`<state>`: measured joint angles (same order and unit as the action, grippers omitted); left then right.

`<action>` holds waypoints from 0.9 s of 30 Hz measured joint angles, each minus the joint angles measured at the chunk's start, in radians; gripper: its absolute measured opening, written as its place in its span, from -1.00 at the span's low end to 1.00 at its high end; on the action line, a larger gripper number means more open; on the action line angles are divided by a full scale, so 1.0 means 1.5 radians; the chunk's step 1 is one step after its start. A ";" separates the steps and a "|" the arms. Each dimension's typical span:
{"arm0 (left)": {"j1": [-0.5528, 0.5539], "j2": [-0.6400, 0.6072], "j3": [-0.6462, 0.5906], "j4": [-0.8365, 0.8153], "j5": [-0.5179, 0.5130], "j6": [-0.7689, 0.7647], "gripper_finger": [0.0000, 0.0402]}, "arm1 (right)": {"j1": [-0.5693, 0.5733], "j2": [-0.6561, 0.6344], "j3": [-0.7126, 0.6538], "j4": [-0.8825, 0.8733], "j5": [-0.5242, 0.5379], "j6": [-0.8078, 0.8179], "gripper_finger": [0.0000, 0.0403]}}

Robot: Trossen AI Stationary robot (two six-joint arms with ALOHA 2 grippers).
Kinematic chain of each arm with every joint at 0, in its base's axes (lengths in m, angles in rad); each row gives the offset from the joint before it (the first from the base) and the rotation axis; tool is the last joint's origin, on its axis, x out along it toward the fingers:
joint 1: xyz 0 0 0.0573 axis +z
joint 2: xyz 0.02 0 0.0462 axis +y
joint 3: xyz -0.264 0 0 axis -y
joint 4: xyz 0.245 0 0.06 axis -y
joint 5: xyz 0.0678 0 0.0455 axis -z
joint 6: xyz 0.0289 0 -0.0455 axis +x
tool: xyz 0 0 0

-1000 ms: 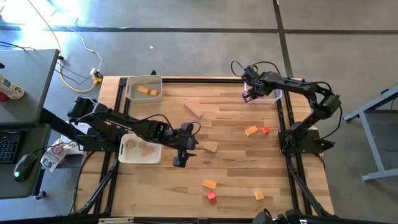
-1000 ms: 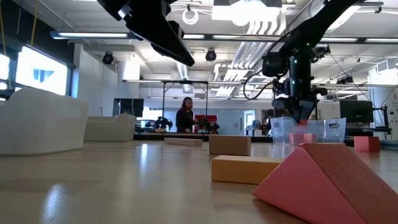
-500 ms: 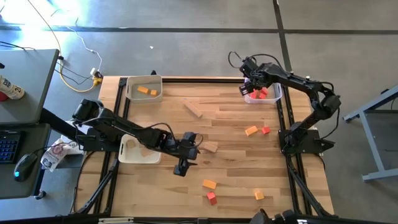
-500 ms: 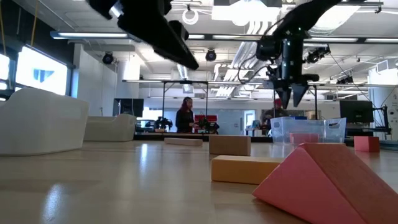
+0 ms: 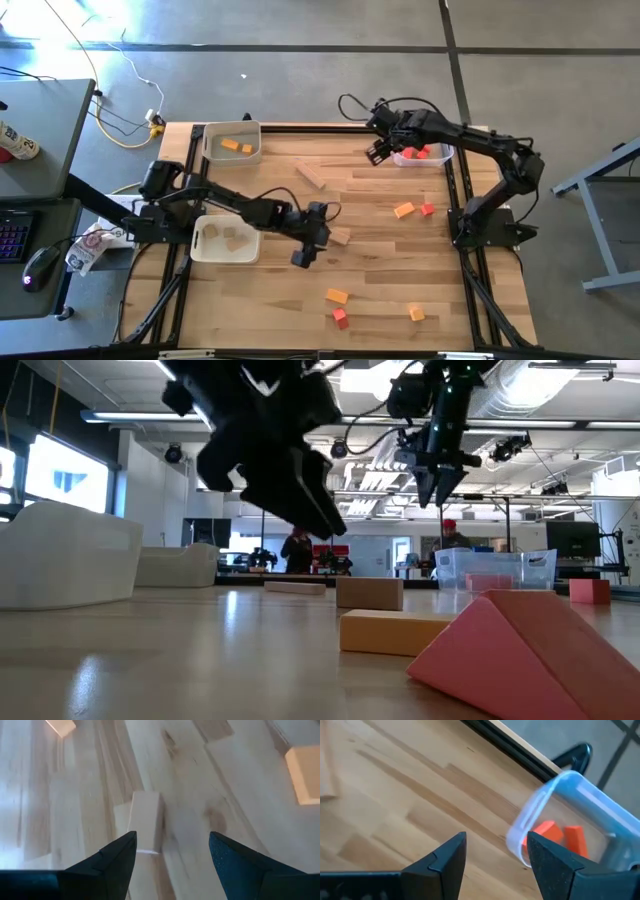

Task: Sort & place blocks by color
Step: Put the brown block into the white bin

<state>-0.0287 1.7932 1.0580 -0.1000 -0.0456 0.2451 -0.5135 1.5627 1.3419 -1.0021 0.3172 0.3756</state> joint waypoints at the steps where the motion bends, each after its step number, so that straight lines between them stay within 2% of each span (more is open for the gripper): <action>1: 0.008 0.004 0.000 0.006 0.013 0.003 0.18 | 0.008 0.000 0.005 0.001 0.000 -0.005 -0.03; 13: 0.073 0.029 0.001 0.062 0.125 0.068 0.18 | 0.046 0.000 0.047 -0.002 0.011 -0.014 -0.03; 27: 0.103 0.103 0.000 0.104 0.128 0.084 0.18 | 0.046 0.000 0.047 -0.002 0.011 -0.014 -0.03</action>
<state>0.1262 1.9481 1.0580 0.0556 0.1459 0.3707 -0.4438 1.5627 1.4128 -1.0050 0.3336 0.3542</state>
